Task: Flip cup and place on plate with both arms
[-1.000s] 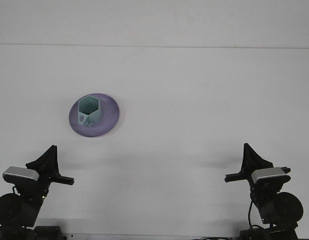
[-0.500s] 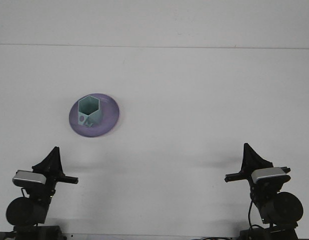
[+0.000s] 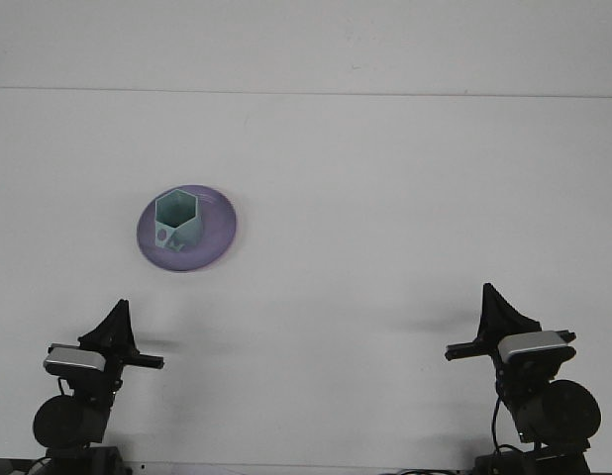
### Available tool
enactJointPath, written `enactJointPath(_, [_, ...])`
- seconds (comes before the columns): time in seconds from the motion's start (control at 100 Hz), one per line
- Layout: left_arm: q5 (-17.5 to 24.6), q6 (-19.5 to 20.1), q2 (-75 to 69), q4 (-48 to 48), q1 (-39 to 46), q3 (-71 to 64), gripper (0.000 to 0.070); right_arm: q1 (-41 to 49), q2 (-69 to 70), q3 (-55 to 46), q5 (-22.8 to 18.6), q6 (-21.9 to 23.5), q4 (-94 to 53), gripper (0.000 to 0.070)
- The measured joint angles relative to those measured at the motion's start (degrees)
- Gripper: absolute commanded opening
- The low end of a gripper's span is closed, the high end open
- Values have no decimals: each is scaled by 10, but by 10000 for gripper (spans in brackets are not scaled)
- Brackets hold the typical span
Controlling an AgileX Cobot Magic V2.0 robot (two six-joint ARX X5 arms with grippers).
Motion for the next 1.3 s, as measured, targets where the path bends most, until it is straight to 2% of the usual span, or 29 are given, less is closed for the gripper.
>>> enactJointPath(0.68, [0, -1, 0, 5, 0, 0, 14, 0, 0, 0, 0, -1, 0, 0])
enactJointPath(0.75, [0, -1, 0, 5, 0, 0, 14, 0, 0, 0, 3, -17, 1, 0])
enactJointPath(0.84, [0, -1, 0, 5, 0, 0, 14, -10, -12, -10, 14, -59, 4, 0])
enactJointPath(0.98, [0, -1, 0, 5, 0, 0, 14, -46, -76, -89, -14, -124, 5, 0])
enactJointPath(1.18, [0, -1, 0, 5, 0, 0, 14, -85, -154, -182, -14, -155, 1, 0])
enactJointPath(1.3, [0, -1, 0, 5, 0, 0, 14, -90, -153, -206, -14, -164, 25, 0])
